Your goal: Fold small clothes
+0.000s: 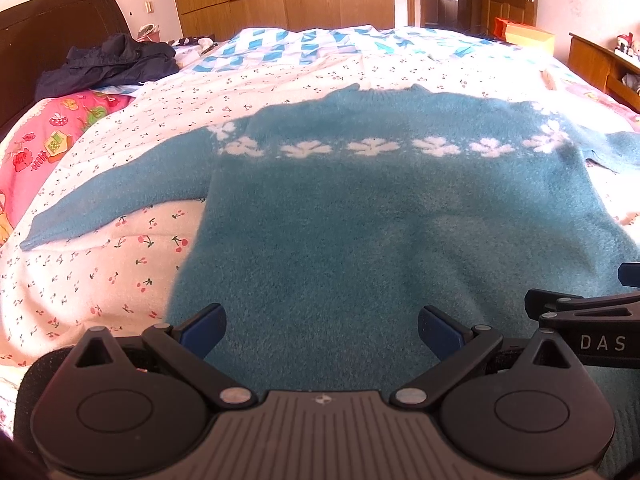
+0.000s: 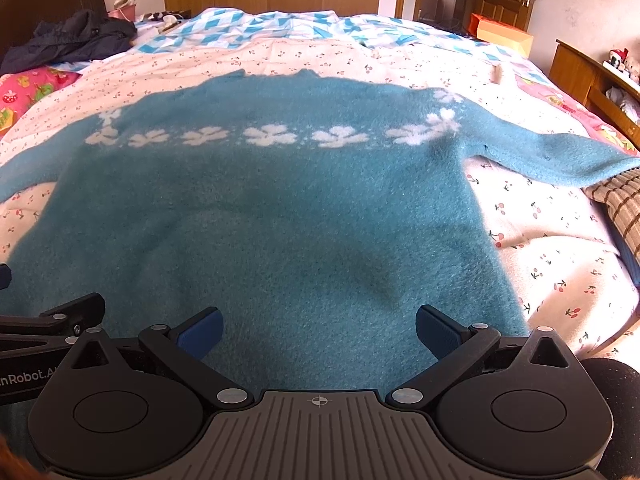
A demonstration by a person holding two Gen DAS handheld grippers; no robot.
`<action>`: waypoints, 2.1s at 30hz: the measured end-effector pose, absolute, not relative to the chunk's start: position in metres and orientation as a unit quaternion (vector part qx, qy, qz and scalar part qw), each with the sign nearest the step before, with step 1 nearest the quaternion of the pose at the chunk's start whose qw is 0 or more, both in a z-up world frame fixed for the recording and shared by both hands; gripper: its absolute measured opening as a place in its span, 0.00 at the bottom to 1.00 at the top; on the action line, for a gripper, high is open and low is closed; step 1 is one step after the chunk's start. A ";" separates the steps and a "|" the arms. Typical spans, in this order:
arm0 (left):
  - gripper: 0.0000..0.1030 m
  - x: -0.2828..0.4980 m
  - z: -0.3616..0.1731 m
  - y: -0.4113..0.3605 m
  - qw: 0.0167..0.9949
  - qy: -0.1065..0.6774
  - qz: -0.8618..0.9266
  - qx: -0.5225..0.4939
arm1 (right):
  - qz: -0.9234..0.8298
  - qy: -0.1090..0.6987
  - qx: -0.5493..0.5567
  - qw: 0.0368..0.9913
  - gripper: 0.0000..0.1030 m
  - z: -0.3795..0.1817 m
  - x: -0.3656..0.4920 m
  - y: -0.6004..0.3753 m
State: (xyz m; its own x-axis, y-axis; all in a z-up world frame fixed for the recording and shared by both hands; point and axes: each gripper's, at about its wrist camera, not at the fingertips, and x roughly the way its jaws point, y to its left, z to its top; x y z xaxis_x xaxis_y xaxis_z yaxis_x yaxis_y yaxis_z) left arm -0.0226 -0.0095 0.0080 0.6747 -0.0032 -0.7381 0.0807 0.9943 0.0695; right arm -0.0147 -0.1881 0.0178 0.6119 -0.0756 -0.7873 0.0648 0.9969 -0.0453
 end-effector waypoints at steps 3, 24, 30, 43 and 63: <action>1.00 -0.023 0.009 -0.009 0.915 0.401 -0.022 0.049 | -0.039 0.438 -0.007 0.898 1.00 0.018 -0.015 -0.188; 1.00 -0.018 0.015 -0.013 0.912 0.404 -0.013 0.065 | -0.029 0.425 0.011 0.905 1.00 0.024 -0.019 -0.191; 1.00 -0.017 0.019 -0.017 0.915 0.395 -0.002 0.085 | -0.029 0.422 0.008 0.906 1.00 0.028 -0.017 -0.191; 1.00 -0.018 0.027 -0.020 0.918 0.381 0.000 0.107 | -0.030 0.423 0.014 0.906 1.00 0.033 -0.008 -0.200; 1.00 0.062 0.071 -0.156 0.927 0.323 -0.151 0.112 | -0.235 0.288 0.165 0.914 0.78 0.087 0.035 -0.456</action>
State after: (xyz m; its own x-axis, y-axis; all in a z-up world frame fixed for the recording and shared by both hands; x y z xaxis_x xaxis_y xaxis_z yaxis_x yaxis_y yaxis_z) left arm 0.0620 -0.1562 0.0713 0.7452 -0.2077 -0.6337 0.3522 0.9295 0.1094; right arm 0.0350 -0.4557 0.0867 0.7236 -0.3343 -0.6039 0.5244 0.8352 0.1660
